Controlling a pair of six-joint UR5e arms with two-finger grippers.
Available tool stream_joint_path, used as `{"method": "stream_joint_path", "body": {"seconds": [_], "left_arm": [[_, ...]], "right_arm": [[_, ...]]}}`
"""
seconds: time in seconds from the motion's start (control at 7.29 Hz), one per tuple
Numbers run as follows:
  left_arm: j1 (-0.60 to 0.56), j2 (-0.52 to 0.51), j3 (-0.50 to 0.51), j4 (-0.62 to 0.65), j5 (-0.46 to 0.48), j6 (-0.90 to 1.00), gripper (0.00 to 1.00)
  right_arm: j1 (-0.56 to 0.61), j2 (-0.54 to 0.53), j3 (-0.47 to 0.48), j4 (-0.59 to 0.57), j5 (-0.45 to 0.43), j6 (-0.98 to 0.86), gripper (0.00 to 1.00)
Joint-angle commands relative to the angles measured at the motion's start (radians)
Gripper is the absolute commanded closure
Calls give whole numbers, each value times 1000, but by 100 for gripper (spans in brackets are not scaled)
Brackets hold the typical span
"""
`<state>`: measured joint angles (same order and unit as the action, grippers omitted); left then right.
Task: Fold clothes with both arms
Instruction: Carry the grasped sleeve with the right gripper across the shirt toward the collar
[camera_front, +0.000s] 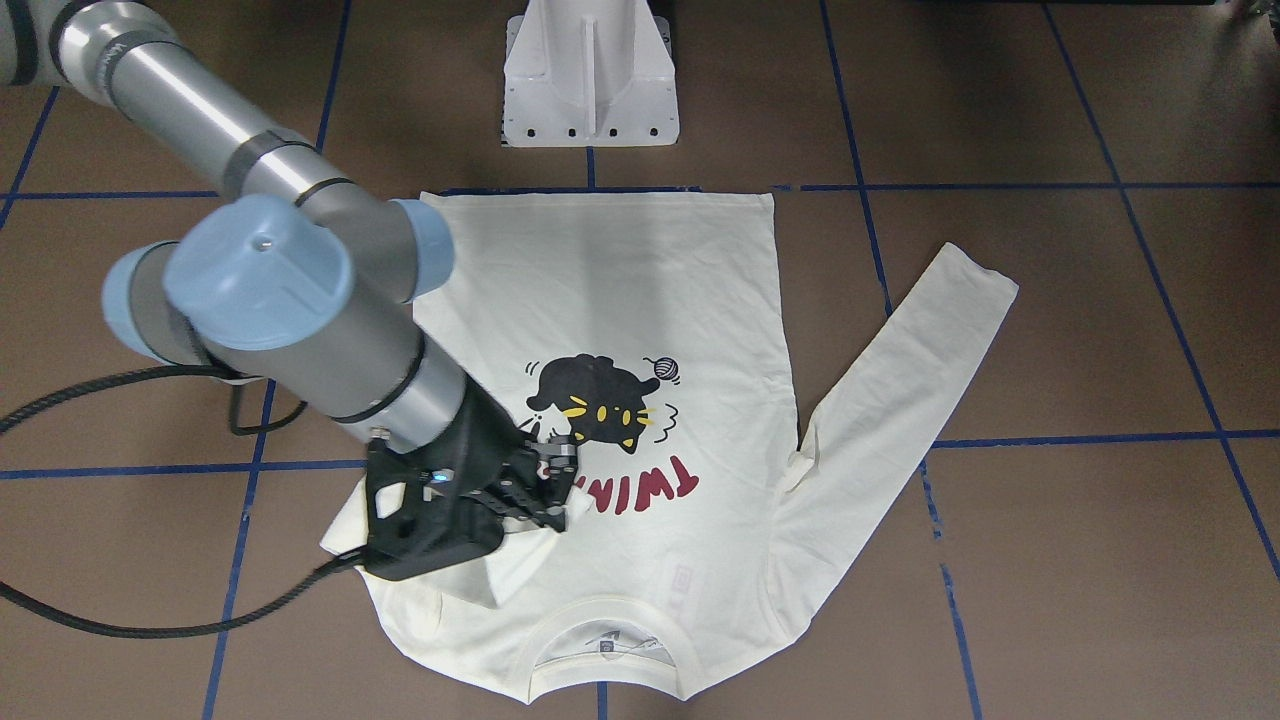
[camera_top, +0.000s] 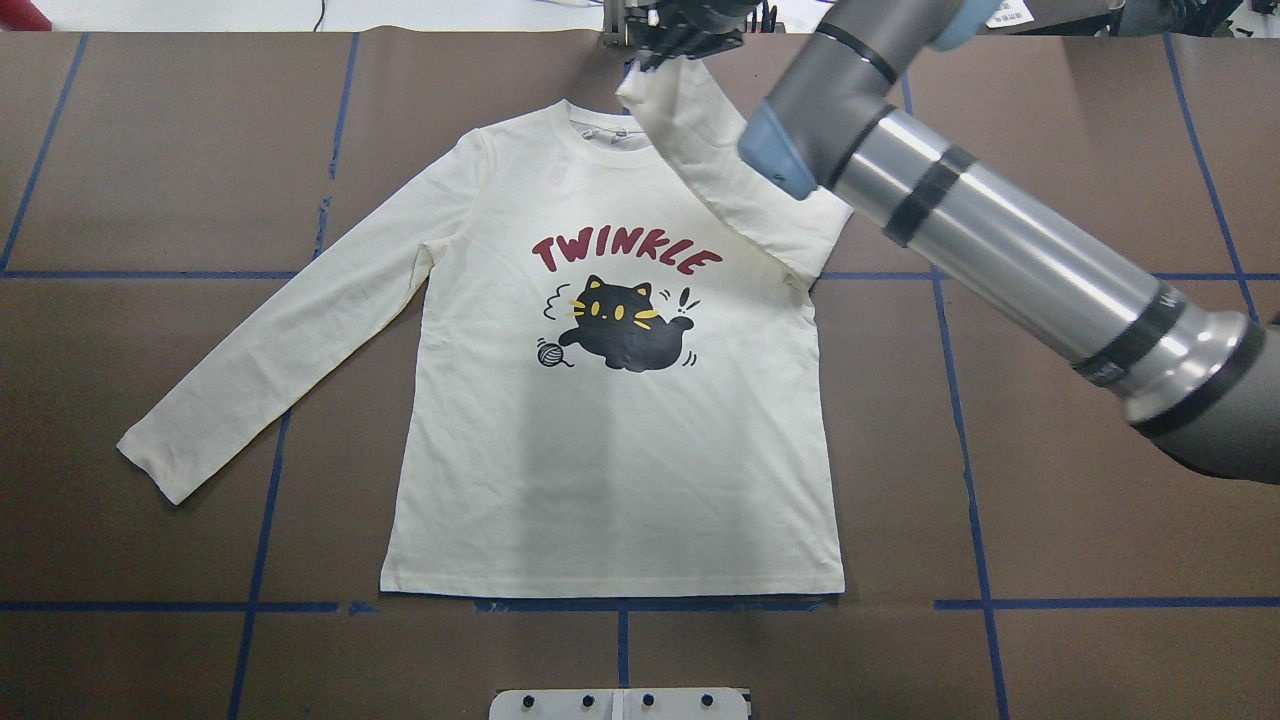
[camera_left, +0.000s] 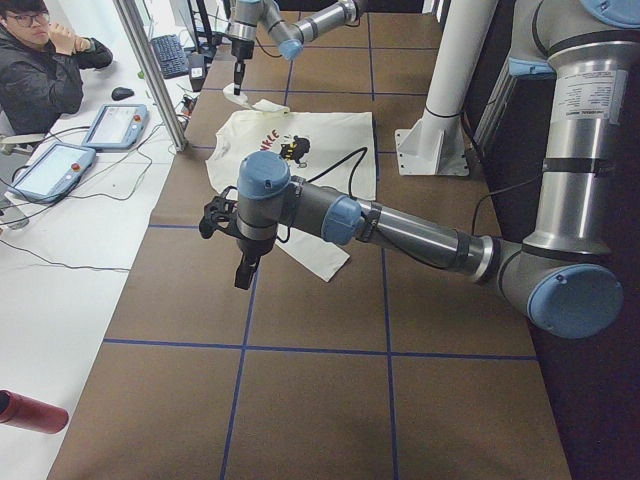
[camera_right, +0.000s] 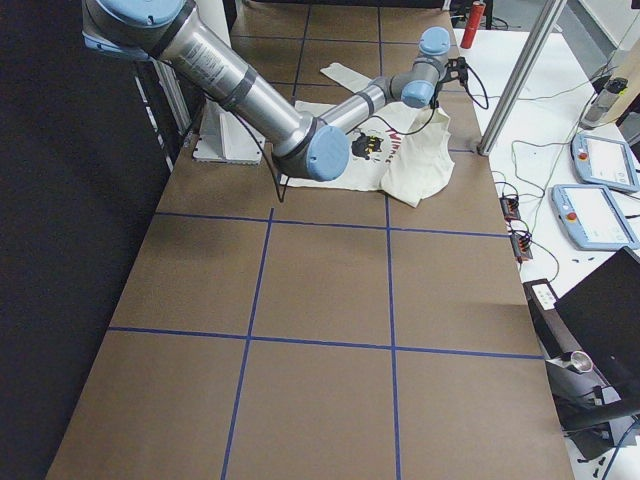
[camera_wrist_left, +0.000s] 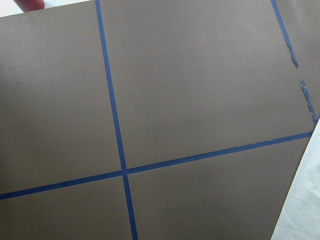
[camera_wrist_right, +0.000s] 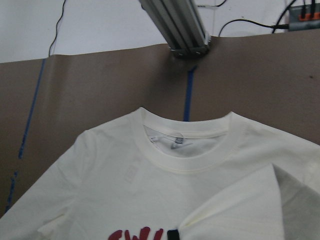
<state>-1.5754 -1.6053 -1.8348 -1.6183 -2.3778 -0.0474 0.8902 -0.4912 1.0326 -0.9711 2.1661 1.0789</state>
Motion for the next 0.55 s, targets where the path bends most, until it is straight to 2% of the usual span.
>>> {"method": "stream_joint_path", "body": {"seconds": [0.0,0.14,0.41], "left_arm": [[0,-2,3,0,0,-2,0],[0,-4,9,0,0,0,0],[2,-4,14,0,0,0,0]], "right_arm": [[-185,120,-120,8,-166,1,100],[-270,117,-135,12,-246,0,100],[-287,117,-141,63,-270,0,100]]}}
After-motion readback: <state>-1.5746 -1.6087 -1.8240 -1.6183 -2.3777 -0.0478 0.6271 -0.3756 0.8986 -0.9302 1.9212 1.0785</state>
